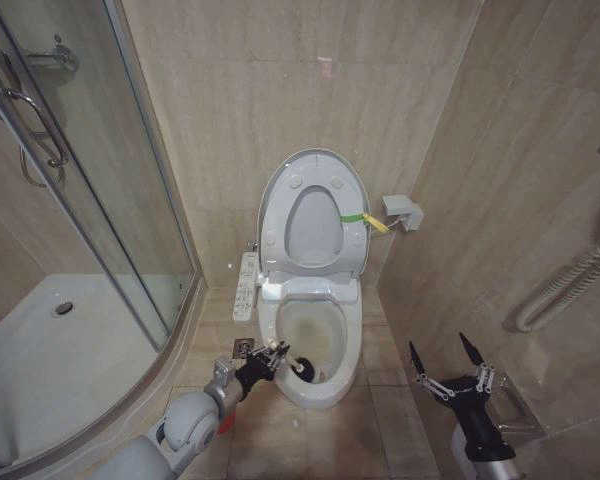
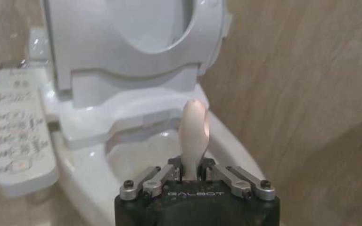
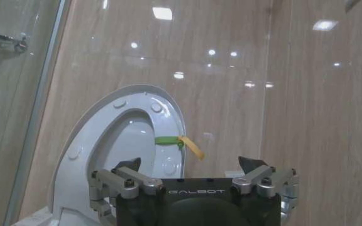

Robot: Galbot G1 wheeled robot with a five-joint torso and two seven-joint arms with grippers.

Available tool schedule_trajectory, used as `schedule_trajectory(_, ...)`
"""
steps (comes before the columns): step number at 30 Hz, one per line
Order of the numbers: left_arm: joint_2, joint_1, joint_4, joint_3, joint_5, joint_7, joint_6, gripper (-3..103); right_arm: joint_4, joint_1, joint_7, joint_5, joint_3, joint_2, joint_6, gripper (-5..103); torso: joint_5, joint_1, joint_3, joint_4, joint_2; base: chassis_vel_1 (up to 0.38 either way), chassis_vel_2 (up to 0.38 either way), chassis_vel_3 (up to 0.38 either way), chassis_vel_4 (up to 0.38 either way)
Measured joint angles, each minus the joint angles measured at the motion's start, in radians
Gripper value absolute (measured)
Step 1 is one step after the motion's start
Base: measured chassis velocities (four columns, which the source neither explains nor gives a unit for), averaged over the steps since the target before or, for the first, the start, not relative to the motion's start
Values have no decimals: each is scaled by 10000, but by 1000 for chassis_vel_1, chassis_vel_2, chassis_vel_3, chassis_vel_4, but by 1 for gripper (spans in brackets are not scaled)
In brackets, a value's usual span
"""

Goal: Open the toilet lid, clean the toilet bowl with a toilet brush, close the toilet lid, and flush.

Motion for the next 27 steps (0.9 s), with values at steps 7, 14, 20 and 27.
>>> schedule_trajectory(7, -479, -435, 928, 148, -123, 129, 81, 18, 0, 0, 0, 0, 0, 0, 0, 100, -1, 0, 0, -1, 0, 0, 0, 0, 0)
schedule_trajectory(14, -739, -644, 1412, 529, 47, 361, -56, 18, 0, 0, 0, 0, 0, 0, 0, 100, 0, 0, 0, 1, 0, 0, 0, 0, 0)
schedule_trajectory(20, -941, -707, 1845, 530, 718, 979, -678, 18, 0, 1, 0, 0, 0, 0, 0, 100, 2, 1, 0, 2, 0, 0, 0, 0, 0)
schedule_trajectory(27, -1914, -1094, 3686, 536, 1393, 1831, -2093, 18, 0, 0, -1, 0, -1, 0, 0, 100, 2, 1, 0, 1, 0, 0, 0, 0, 0)
